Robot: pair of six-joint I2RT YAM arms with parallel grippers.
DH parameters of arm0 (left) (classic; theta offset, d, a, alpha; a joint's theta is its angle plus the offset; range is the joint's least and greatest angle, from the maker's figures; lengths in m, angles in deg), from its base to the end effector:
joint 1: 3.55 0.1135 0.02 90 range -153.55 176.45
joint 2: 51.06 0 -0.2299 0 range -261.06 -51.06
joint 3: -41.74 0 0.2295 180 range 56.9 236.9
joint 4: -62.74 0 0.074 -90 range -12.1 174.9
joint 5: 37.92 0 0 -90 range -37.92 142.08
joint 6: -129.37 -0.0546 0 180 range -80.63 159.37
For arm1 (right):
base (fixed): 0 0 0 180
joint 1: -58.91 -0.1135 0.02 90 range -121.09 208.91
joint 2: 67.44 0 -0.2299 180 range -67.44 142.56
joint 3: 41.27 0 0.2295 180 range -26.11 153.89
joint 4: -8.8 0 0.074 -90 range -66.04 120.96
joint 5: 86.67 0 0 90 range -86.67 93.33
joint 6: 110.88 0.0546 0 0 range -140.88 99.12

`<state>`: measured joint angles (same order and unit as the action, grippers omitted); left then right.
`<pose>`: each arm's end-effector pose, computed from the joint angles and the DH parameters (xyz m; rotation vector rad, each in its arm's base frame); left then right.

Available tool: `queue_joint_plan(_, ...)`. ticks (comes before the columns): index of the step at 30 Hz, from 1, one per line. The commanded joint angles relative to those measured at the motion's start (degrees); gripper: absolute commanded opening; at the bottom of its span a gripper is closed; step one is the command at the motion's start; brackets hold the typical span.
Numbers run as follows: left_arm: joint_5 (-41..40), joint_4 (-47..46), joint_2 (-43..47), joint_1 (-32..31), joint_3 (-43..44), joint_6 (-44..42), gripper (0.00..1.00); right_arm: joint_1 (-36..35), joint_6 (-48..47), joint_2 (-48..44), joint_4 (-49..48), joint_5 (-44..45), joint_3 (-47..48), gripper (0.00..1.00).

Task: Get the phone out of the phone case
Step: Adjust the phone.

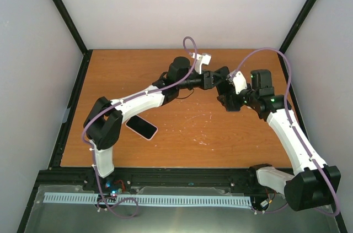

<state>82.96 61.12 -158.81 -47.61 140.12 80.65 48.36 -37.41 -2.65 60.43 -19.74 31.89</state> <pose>0.2940 -0.3235 0.2788 0.5039 1.8872 -1.5094 0.2316 0.0649 0.2698 -0.7286 2.1674 0.4129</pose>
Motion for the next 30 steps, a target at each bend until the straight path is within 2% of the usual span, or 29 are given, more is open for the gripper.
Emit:
queue_joint_plan(1, 0.8, 1.1, -0.5, 0.1, 2.7, -0.4, 0.3, -0.4, -0.8, -1.2, -3.3, -1.2, 0.2, 0.56)
queue_joint_plan(8, 1.1, 1.3, -1.0, 0.1, 2.7, -0.3, 0.17, -0.5, -0.8, -1.0, -3.8, -1.4, -0.3, 0.57)
queue_joint_plan(11, 1.3, 1.4, -1.1, 0.2, 2.9, 0.0, 0.09, -0.5, -1.2, -0.9, -3.6, -1.6, -0.5, 0.62)
queue_joint_plan(17, 3.0, 1.1, -0.5, 1.1, 2.8, 0.9, 0.01, -0.5, -2.0, -1.8, -3.8, -1.8, -1.4, 0.93)
queue_joint_plan(19, 4.2, 1.0, 0.1, 2.1, 2.4, 1.2, 0.0, -0.5, -2.5, -2.0, -3.3, -2.8, -1.4, 0.99)
queue_joint_plan(25, 10.6, -1.3, 4.4, 9.1, -3.2, 0.2, 0.0, -0.4, -2.3, 0.3, 1.0, -6.6, 0.5, 1.0)
queue_joint_plan(30, 24.8, -2.9, 7.2, 14.1, -7.0, -4.3, 0.0, 0.8, -6.9, 2.1, 6.1, -16.6, 2.6, 1.0)
